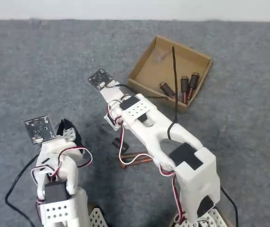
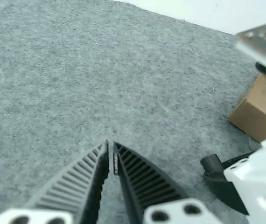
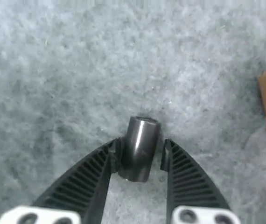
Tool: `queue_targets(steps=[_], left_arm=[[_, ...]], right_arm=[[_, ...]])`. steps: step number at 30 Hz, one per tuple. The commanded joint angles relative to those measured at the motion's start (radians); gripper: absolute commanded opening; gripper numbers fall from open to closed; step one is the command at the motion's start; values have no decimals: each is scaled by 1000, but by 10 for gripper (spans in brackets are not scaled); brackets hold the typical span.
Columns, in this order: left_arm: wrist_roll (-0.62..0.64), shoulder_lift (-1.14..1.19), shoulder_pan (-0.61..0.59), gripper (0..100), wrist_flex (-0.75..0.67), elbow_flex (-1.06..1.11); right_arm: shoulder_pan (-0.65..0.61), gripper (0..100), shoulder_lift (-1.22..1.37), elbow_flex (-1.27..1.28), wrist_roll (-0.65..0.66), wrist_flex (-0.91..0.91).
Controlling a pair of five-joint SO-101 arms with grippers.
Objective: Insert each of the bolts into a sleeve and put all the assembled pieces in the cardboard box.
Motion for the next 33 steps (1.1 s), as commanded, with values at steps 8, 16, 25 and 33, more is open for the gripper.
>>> queue_targets(steps=[8, 16, 25, 33], left_arm=[[-2, -5, 3, 12, -31, -13], [-2, -5, 3, 12, -29, -13], [-2, -5, 3, 12, -29, -13], [-2, -5, 3, 12, -29, -13]], right_arm=[[-7, 136, -22, -18, -2, 35], [-2, 32, -18, -20, 49, 24], [47, 7, -87, -15, 43, 120], [213, 7, -366, 92, 40, 354]])
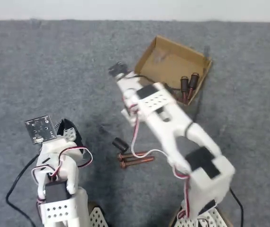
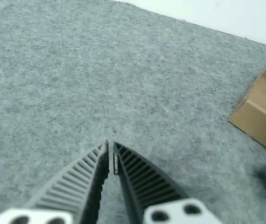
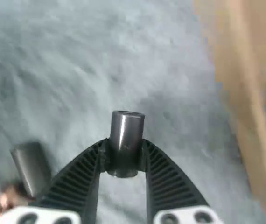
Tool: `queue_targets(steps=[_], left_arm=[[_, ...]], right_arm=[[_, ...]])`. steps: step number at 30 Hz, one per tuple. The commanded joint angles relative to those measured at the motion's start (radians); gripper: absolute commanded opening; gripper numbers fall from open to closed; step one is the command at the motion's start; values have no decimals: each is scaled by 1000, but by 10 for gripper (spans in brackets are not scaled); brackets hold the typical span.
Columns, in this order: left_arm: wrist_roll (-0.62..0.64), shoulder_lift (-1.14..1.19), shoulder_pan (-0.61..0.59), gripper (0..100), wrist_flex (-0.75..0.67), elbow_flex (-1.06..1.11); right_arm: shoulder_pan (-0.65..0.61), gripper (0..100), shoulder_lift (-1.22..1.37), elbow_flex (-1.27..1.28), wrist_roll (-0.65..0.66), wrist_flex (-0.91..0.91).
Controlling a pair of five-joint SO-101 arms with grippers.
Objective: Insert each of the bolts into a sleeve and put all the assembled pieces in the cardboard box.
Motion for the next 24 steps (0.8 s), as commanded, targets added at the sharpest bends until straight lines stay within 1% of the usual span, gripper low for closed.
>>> queue_targets(steps=[1, 10, 13, 17, 20, 24], left_arm=[[-2, -5, 3, 12, -28, -13], [-2, -3, 5, 12, -15, -13], [-2, -3, 63, 12, 37, -13], [-2, -3, 124, 12, 86, -13], [0, -3, 124, 12, 86, -13], [0, -3, 126, 12, 91, -15]], right_arm=[[81, 7, -189, 98, 8, 36], [245, 7, -608, 565, 29, -8], [275, 7, -771, 752, 83, -62], [340, 7, -974, 945, 100, -90], [429, 7, -1112, 1043, 101, -91], [559, 7, -1247, 1142, 170, -94]])
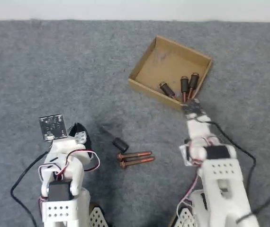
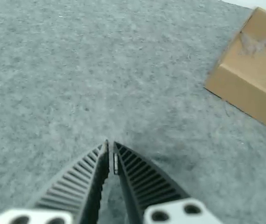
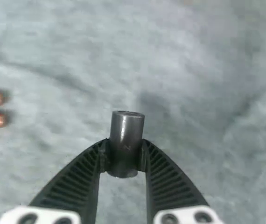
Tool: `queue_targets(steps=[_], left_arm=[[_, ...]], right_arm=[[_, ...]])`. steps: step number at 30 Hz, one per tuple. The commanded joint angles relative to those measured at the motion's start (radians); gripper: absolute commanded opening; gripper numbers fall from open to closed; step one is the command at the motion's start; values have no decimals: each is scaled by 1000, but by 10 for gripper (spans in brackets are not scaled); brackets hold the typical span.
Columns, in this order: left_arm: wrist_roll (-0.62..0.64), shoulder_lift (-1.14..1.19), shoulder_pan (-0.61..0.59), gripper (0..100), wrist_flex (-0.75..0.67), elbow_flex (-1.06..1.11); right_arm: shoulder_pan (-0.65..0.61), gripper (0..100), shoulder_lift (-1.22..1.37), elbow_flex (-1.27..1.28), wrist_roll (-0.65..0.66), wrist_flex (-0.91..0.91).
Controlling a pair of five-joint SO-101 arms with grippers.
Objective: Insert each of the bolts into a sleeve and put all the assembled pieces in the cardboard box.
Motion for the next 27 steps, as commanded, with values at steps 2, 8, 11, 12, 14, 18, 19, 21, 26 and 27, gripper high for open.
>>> queue_targets(steps=[2, 8, 11, 12, 14, 18, 19, 21, 26, 27], left_arm=[[3, -3, 5, 12, 46, -31], [-2, -2, 8, 12, 129, -71], [-2, 51, 8, 12, 124, -79], [-2, 87, 12, 12, 114, -88], [-2, 186, 37, 12, 92, -120], [-2, 453, 89, 12, 80, -245], [0, 519, 103, 12, 83, -282], [0, 647, 141, 12, 87, -355], [0, 916, 276, 13, 180, -524], [2, 957, 304, 13, 213, -561]], right_arm=[[116, 7, -162, 94, 71, -45], [173, 7, -180, 143, 95, -77], [171, 7, -166, 143, 97, -82], [171, 7, -162, 143, 97, -85], [170, 7, -151, 141, 98, -87], [170, 7, -147, 141, 98, -90], [170, 7, -147, 143, 98, -97], [170, 7, -147, 146, 98, -102], [170, 7, -147, 147, 100, -108], [170, 7, -147, 149, 100, -108]])
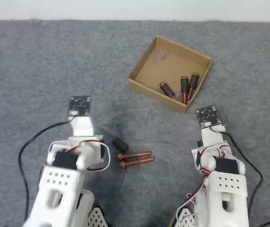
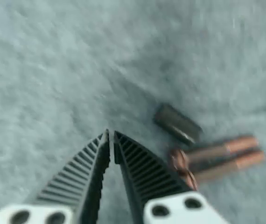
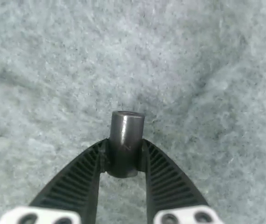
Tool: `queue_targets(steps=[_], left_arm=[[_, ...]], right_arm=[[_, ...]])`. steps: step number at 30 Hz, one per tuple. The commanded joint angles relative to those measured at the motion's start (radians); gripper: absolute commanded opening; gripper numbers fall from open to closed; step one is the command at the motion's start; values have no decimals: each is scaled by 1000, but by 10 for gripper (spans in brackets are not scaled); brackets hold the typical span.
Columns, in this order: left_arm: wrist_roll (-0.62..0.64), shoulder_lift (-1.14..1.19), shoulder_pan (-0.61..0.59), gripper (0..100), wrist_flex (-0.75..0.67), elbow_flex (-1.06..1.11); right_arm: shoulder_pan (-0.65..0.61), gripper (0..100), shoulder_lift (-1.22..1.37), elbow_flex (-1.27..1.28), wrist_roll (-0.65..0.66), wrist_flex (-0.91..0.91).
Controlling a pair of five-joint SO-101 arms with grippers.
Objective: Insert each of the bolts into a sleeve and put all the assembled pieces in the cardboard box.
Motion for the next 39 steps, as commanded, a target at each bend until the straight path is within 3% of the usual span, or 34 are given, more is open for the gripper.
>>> queue_targets(steps=[1, 4, 9, 12, 17, 22, 29, 32, 39], left_arm=[[-2, 169, 98, 13, 98, -174], [0, 258, 212, 12, 189, -236], [3, 305, 410, 12, 170, -228], [72, 311, 528, 12, 169, -228], [206, 316, 637, 12, 34, -148], [219, 316, 643, 12, -107, -36], [221, 324, 629, 12, -138, -21], [221, 411, 549, 12, -201, -25], [221, 655, 466, 12, -175, -165]], right_arm=[[12, 7, 2, -5, 17, -22], [12, 7, 2, -5, 17, -22], [12, 7, 4, -3, 17, -36], [12, 7, 4, -3, 17, -41], [12, 7, 4, -3, 17, -42], [12, 7, 4, -3, 17, -42], [12, 7, 4, -3, 17, -36], [12, 7, 4, -3, 14, -35], [12, 7, 4, -3, 14, -35]])
